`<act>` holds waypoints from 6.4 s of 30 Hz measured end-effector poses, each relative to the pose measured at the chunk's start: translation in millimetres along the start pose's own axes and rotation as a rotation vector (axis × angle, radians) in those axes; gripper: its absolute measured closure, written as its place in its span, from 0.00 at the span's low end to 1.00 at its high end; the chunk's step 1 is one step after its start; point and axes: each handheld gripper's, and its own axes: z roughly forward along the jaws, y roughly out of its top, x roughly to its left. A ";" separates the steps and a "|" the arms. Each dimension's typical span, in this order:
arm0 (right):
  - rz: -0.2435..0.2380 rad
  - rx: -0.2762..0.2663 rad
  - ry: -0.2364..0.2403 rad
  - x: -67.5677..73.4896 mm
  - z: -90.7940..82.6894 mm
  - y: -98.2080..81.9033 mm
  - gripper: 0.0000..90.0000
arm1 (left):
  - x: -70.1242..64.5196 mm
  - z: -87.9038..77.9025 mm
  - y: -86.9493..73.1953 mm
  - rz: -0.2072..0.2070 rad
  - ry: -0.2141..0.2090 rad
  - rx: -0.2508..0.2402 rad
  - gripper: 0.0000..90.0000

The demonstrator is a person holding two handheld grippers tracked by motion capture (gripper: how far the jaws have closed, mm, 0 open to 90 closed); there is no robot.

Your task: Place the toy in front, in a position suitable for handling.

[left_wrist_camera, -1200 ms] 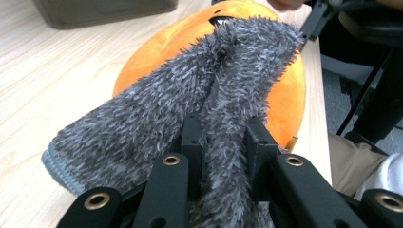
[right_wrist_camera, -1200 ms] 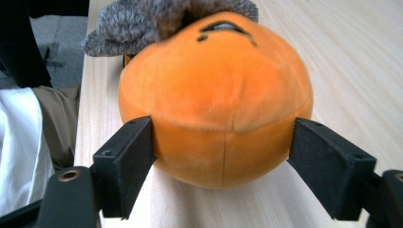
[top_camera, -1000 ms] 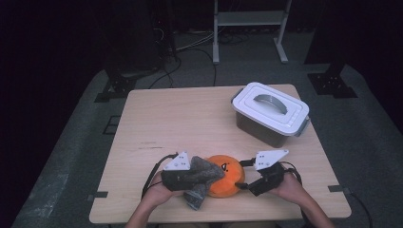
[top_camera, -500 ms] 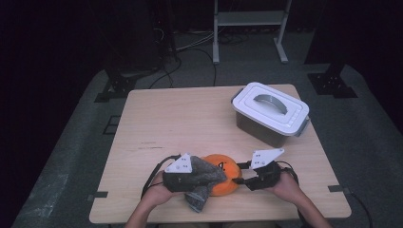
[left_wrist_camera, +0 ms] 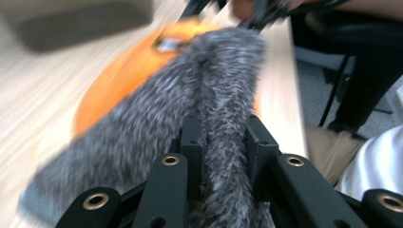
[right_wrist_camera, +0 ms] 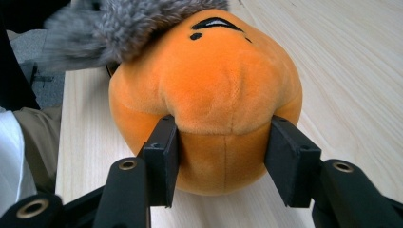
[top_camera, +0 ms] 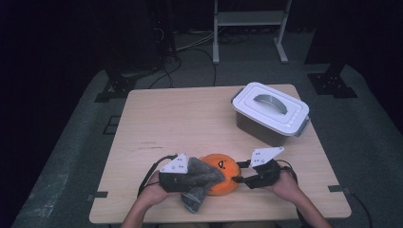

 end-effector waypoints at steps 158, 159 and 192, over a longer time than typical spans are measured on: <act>-0.018 -0.007 0.063 6.0 8.0 6.4 0.30 | 29.0 -3.0 -3.7 -0.098 -0.004 -0.021 0.85; -0.017 -0.012 0.066 6.0 8.4 7.6 0.29 | 28.1 -2.8 -3.0 -0.088 -0.008 -0.015 0.85; -0.106 0.012 0.022 21.3 10.5 5.2 0.43 | 35.1 -12.8 -6.6 -0.141 0.050 -0.104 0.85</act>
